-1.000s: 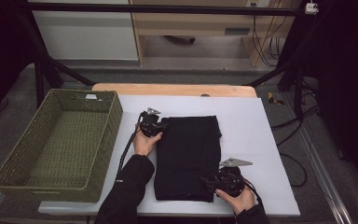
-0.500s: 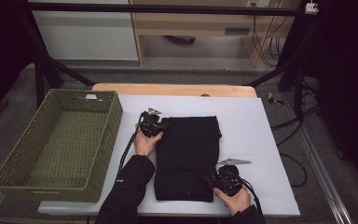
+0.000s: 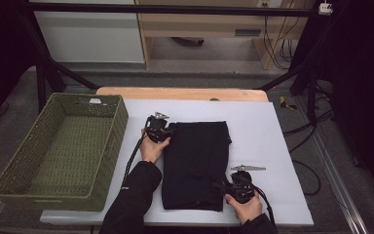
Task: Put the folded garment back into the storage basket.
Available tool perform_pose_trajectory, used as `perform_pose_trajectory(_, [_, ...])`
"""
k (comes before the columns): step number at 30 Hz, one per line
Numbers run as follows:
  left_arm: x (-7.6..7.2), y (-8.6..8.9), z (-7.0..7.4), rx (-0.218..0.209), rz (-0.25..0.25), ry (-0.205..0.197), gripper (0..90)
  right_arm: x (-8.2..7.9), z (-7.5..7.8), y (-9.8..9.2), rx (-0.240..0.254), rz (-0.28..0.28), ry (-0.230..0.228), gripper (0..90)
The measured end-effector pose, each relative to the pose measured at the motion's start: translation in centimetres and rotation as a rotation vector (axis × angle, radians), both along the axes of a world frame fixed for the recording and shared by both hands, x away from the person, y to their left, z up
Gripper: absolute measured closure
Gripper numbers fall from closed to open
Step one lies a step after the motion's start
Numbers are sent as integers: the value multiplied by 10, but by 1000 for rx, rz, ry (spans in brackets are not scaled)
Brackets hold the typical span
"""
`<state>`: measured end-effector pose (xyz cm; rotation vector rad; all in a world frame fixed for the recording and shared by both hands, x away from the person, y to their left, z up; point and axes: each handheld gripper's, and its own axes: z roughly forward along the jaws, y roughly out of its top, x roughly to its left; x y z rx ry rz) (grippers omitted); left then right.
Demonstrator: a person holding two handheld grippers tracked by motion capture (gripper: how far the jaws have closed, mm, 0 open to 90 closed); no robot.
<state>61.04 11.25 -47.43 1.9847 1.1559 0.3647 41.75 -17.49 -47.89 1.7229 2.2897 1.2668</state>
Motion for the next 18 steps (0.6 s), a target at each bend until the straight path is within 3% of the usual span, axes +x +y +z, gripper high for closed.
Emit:
perform_pose_trajectory(7, [-3,3,12,-31,-5,-17,769,0,2,-2,-1,12,-5,726])
perform_pose_trajectory(18, [-9,3,28,-41,-24,-57,769,0,3,-3,4,16,-5,726])
